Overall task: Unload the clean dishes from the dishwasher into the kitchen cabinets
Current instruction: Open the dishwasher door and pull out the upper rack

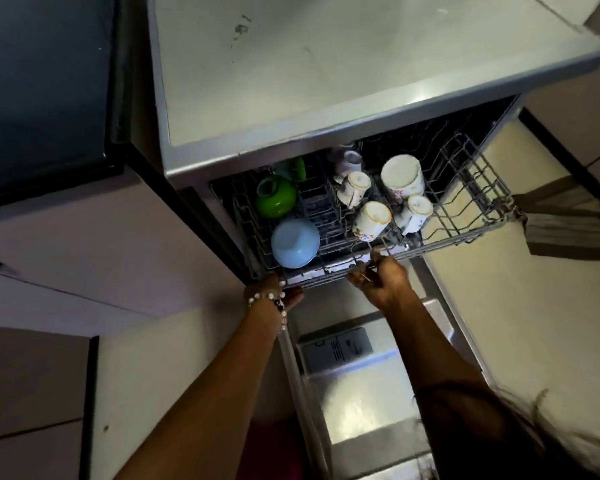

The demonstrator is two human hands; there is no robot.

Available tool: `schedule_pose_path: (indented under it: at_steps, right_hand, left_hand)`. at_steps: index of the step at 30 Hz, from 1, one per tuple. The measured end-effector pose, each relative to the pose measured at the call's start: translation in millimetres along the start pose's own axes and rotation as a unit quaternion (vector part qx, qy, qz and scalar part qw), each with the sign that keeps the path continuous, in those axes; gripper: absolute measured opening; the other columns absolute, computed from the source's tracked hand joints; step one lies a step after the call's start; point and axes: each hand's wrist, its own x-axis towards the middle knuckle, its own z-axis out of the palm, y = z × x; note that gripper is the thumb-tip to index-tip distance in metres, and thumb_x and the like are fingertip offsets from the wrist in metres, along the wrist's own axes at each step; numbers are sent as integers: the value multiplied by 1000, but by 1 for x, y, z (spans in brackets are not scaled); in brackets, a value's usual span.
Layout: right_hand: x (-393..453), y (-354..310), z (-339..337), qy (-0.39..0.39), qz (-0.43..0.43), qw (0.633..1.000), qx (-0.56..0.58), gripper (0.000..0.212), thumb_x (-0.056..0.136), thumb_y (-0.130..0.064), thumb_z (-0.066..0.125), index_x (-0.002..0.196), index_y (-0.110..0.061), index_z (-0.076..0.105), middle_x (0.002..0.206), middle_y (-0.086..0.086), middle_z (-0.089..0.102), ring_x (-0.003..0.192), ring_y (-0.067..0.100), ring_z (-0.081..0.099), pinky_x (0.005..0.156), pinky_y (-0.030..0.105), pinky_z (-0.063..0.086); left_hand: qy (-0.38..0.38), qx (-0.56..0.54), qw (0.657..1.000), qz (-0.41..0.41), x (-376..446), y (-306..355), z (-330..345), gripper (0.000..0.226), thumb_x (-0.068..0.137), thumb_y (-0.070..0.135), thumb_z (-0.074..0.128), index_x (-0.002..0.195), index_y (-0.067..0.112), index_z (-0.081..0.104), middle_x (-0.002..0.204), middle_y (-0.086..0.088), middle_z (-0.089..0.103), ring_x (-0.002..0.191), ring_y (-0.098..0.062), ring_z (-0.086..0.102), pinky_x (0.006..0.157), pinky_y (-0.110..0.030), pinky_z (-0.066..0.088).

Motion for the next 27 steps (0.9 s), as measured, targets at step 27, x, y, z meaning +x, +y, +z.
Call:
schedule_pose_path:
  at_steps: [27]
  right_hand:
    - [-70, 19, -91, 27, -2, 998, -48, 25, 96, 4, 33, 76, -3, 45, 70, 14, 46, 62, 26, 47, 103, 57, 41]
  left_hand:
    - [27, 76, 997, -23, -57, -89, -36, 32, 90, 3, 59, 118, -9, 51, 124, -23, 55, 111, -43, 58, 76, -44, 57]
